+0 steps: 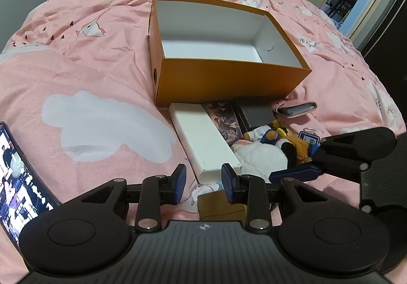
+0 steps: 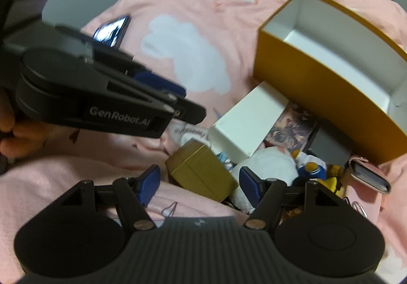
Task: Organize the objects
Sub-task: 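Grasp the gold cube box with the right gripper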
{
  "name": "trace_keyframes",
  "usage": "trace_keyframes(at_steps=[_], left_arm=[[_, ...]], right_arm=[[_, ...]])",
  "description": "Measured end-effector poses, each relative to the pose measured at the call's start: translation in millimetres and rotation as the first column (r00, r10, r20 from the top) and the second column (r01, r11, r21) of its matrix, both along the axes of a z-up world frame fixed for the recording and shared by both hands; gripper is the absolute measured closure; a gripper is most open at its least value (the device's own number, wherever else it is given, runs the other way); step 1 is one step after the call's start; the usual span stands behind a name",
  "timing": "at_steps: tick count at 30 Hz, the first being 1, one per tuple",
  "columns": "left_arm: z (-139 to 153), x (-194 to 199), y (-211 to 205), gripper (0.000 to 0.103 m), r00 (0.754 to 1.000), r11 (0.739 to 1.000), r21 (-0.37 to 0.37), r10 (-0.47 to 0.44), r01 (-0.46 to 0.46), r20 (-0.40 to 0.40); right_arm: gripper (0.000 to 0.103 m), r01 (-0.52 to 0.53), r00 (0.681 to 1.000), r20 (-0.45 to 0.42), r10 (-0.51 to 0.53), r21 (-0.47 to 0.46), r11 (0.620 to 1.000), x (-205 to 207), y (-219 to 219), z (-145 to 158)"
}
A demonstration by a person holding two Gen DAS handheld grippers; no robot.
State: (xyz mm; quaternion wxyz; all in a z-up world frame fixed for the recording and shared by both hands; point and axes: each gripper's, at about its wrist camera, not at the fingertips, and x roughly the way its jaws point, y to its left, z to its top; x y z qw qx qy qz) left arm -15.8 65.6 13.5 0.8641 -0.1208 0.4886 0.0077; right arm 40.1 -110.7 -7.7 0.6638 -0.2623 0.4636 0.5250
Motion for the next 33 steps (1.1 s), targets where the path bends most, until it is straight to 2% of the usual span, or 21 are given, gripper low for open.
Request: trace_keyframes(at_steps=[7, 9, 14, 20, 24, 28, 30, 33], left_arm=[[-4.5, -0.1, 2.1, 0.066, 1.0, 1.0, -0.004, -0.001, 0.001, -0.012], [-4.7, 0.4, 3.6, 0.066, 1.0, 1.0, -0.006, 0.002, -0.002, -0.012], [-4.1, 2.6, 7.1, 0.066, 1.0, 1.0, -0.02, 0.016, -0.016, 0.001], [1.7, 8.4, 13.7, 0.066, 0.998, 0.998, -0.051, 0.046, -0.044, 0.045], [1.1, 15.2, 22.5, 0.066, 0.994, 0.993, -0.082, 0.093, -0.088, 0.058], [-8.9, 28.8, 29.2, 0.066, 0.992, 0.985, -0.126, 0.122, -0.118, 0.025], [-17.5, 38.2, 32.0, 0.066, 0.991, 0.979, -0.159, 0.13, -0.13, -0.008], [-33.9, 50.6, 39.5, 0.065, 0.987, 0.965, -0.206, 0.15, -0.16, -0.064]], right_arm=[[0.031, -0.084, 0.996, 0.018, 0.085, -0.043, 0.996, 6.4, 17.4, -17.8], [0.038, -0.099, 0.995, 0.009, 0.1, -0.046, 0.994, 8.6, 21.5, -24.4], [0.04, -0.091, 0.996, 0.02, 0.091, -0.016, 0.996, 8.8, 18.6, -24.0], [0.047, 0.026, 1.0, -0.008, -0.025, 0.079, 0.997, 22.4, 0.9, -6.5], [0.047, 0.139, 0.99, 0.001, -0.142, 0.169, 0.976, 38.3, -15.9, 16.9], [0.047, 0.269, 0.958, 0.032, -0.284, 0.228, 0.936, 62.2, -27.4, 30.3], [0.047, 0.32, 0.939, 0.057, -0.34, 0.223, 0.921, 73.1, -25.5, 27.2], [0.047, 0.38, 0.918, 0.031, -0.396, 0.22, 0.898, 89.3, -24.2, 15.4]])
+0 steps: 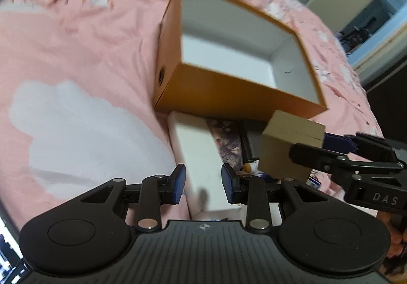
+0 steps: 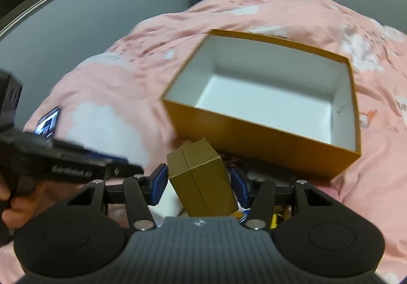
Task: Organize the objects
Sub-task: 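Grasp the gold cube box with the right gripper, then grasp the white rectangular box with the left gripper while the right gripper holds the gold cube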
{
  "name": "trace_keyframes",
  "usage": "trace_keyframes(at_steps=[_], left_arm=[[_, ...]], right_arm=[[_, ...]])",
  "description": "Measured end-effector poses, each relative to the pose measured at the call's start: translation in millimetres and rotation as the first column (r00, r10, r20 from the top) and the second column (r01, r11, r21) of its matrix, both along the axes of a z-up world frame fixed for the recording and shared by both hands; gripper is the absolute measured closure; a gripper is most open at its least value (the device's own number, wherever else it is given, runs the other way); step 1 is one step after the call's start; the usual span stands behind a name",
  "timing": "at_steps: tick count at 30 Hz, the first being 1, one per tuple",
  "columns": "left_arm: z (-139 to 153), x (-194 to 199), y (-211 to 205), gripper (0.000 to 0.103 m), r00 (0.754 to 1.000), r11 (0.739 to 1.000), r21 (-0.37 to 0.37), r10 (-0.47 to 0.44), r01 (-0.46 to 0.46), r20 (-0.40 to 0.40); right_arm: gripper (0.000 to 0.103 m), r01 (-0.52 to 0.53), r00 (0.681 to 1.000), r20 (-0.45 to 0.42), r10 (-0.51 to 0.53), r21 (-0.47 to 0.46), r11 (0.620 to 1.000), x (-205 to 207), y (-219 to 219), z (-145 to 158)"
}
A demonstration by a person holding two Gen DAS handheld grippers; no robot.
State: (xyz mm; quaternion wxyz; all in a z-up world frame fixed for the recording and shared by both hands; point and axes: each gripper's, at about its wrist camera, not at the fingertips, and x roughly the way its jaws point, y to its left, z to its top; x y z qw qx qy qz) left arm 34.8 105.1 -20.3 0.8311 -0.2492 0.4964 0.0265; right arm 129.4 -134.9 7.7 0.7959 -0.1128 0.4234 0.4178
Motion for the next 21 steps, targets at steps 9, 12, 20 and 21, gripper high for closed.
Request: trace_keyframes(at_steps=[9, 12, 20, 21], left_arm=[[-32.0, 25.8, 11.9, 0.065, 0.994, 0.995, -0.079, 0.055, -0.062, -0.094], [-43.5, 38.3, 10.6, 0.065, 0.989, 0.995, -0.07, 0.064, -0.074, -0.132], [-65.7, 54.0, 11.9, 0.054, 0.981, 0.989, -0.096, 0.095, -0.113, -0.168], [-68.4, 54.9, 12.4, 0.053, 0.981, 0.987, -0.105, 0.102, -0.12, -0.168]], right_arm=[[0.047, 0.102, 0.985, -0.137, -0.103, -0.014, 0.995, 30.4, -6.4, -48.9], [0.047, 0.109, 0.981, -0.164, -0.107, 0.002, 0.994, 38.8, -7.8, -50.7], [0.048, 0.105, 0.977, -0.19, -0.1, 0.017, 0.994, 45.7, -6.1, -56.5], [0.05, 0.104, 0.976, -0.192, -0.1, 0.009, 0.995, 47.0, -5.6, -58.3]])
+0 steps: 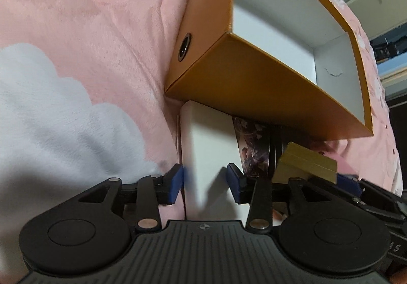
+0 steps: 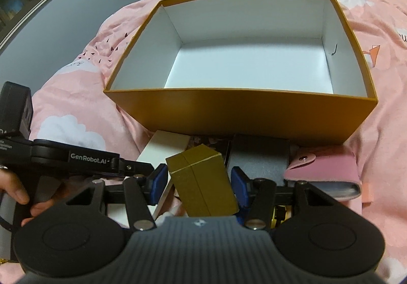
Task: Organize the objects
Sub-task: 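Grasp the white rectangular box with the left gripper while the right gripper holds the gold cube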
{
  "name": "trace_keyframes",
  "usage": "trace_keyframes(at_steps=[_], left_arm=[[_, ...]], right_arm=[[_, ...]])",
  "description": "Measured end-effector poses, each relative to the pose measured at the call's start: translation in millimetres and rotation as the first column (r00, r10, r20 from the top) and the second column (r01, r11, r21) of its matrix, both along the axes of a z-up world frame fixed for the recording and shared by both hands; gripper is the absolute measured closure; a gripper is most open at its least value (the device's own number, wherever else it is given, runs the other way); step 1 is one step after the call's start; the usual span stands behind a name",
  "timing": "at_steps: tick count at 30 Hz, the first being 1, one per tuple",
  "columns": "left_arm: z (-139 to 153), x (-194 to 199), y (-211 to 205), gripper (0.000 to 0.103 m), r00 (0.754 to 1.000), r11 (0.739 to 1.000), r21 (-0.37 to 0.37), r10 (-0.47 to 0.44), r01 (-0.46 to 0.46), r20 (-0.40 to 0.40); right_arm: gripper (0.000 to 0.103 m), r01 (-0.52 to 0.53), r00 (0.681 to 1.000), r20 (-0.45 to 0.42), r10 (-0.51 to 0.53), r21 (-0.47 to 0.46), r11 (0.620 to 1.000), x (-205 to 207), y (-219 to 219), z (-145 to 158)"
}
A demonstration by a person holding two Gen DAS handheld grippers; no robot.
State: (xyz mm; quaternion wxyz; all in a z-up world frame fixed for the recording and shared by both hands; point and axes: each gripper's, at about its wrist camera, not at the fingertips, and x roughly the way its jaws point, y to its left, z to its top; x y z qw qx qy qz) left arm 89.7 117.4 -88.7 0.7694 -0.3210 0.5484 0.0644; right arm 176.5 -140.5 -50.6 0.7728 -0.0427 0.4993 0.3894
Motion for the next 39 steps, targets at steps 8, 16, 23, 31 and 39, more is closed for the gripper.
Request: trace_keyframes(at_steps=[8, 16, 23, 31, 39], left_arm=[[-12.2, 8.9, -3.4, 0.043, 1.0, 1.0, 0.003, 0.014, -0.014, 0.012], [-1.0, 9.7, -10.9, 0.042, 0.997, 0.996, 0.045, -0.072, 0.072, -0.005], [2.9, 13.2, -11.9, 0.041, 0.98, 0.981, 0.036, -0.188, 0.19, -0.061], [-23.7, 33.2, -1.7, 0.029, 0.977, 0.982, -0.089, -0.176, 0.165, -0.124], [-15.3, 24.0, -17.8, 0.036, 0.985, 0.989, -0.01, -0.151, 0.15, -0.083]], right_arm=[[0.053, 0.001, 0.998, -0.062, 0.0, 0.019, 1.0, 9.1, 1.8, -9.6], [0.052, 0.007, 0.998, -0.061, -0.005, 0.024, 1.0, 8.1, -2.0, -6.8], [0.052, 0.015, 0.998, -0.067, -0.013, 0.035, 0.999, 8.3, -7.4, -8.4], [0.052, 0.021, 0.997, -0.073, -0.018, 0.048, 0.999, 10.3, -6.9, -10.6], [0.052, 0.037, 0.995, -0.096, -0.03, 0.074, 0.997, 12.4, -7.0, -15.6]])
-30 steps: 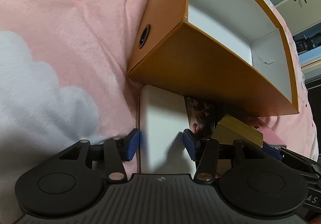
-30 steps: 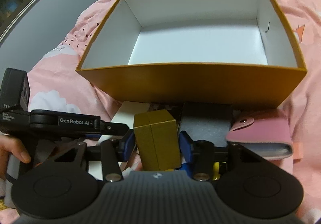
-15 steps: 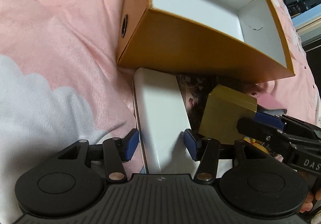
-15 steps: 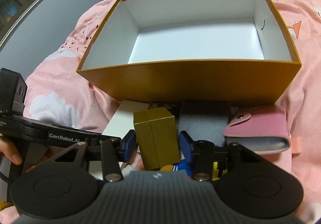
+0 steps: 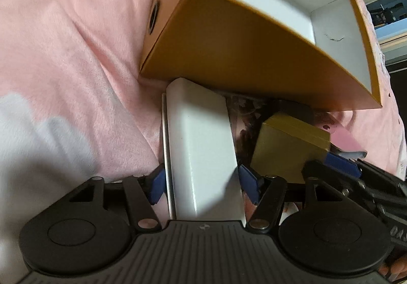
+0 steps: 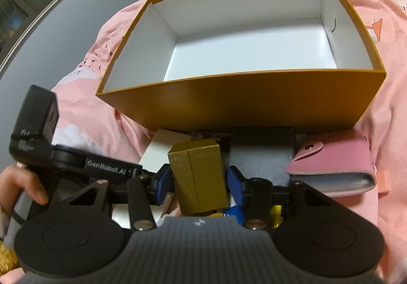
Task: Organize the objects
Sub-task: 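Grasp the white rectangular box with the left gripper while the right gripper holds the gold cube, then carry the white box and gold cube over the shoebox with both grippers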
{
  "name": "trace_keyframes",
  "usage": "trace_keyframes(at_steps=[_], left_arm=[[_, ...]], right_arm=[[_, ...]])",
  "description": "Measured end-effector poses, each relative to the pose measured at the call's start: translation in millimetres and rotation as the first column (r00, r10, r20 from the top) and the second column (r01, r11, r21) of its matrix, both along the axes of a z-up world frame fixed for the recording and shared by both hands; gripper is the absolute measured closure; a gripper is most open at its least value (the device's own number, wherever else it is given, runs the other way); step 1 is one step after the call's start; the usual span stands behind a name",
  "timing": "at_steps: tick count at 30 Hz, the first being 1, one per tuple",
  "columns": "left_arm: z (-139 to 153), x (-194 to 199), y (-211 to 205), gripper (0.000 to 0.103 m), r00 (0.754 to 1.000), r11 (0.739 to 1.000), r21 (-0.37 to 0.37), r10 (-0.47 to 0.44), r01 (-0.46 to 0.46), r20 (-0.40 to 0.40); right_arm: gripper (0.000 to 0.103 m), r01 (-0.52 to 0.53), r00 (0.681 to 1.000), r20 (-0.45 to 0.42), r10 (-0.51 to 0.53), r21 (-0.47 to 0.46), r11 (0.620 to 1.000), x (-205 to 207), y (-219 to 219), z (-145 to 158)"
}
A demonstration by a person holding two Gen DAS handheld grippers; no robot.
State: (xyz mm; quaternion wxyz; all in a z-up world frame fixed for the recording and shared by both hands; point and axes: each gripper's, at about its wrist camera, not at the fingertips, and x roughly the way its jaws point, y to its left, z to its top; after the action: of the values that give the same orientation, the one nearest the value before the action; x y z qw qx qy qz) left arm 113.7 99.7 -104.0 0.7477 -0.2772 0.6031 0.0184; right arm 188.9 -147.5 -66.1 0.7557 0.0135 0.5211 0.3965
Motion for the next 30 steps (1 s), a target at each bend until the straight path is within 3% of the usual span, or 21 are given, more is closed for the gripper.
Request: trace_keyframes(at_steps=[2, 9, 17, 18, 23, 30], left_arm=[[7.6, -6.6, -3.7, 0.044, 0.999, 0.999, 0.043, 0.028, -0.029, 0.028], [25.3, -25.8, -6.5, 0.068, 0.988, 0.994, 0.055, 0.084, -0.092, 0.129], [55.6, -42.5, -22.4, 0.07, 0.963, 0.99, 0.087, 0.088, -0.113, 0.254], [70.1, -53.6, -9.3, 0.07, 0.958, 0.989, 0.091, 0.085, -0.114, 0.273], [103.1, -66.5, -19.0, 0.07, 0.929, 0.988, 0.111, 0.06, -0.108, 0.365], [134.7, -69.7, -29.0, 0.07, 0.882, 0.989, 0.107, 0.04, -0.102, 0.469]], right_arm=[[0.052, 0.004, 1.0, -0.009, -0.004, 0.005, 1.0, 0.7, 0.8, -2.6], [0.054, 0.016, 1.0, -0.019, -0.016, -0.006, 1.0, -0.9, 4.4, -9.2], [0.055, 0.017, 0.997, 0.08, -0.016, -0.014, 1.0, -13.9, -3.3, 19.4], [0.054, 0.016, 0.996, 0.09, -0.015, -0.009, 1.0, -14.7, -5.4, 23.9], [0.055, 0.001, 0.989, 0.147, -0.005, 0.024, 1.0, -21.1, -13.7, 52.2], [0.055, -0.036, 0.975, 0.223, 0.02, 0.067, 0.997, -25.9, -18.7, 93.7]])
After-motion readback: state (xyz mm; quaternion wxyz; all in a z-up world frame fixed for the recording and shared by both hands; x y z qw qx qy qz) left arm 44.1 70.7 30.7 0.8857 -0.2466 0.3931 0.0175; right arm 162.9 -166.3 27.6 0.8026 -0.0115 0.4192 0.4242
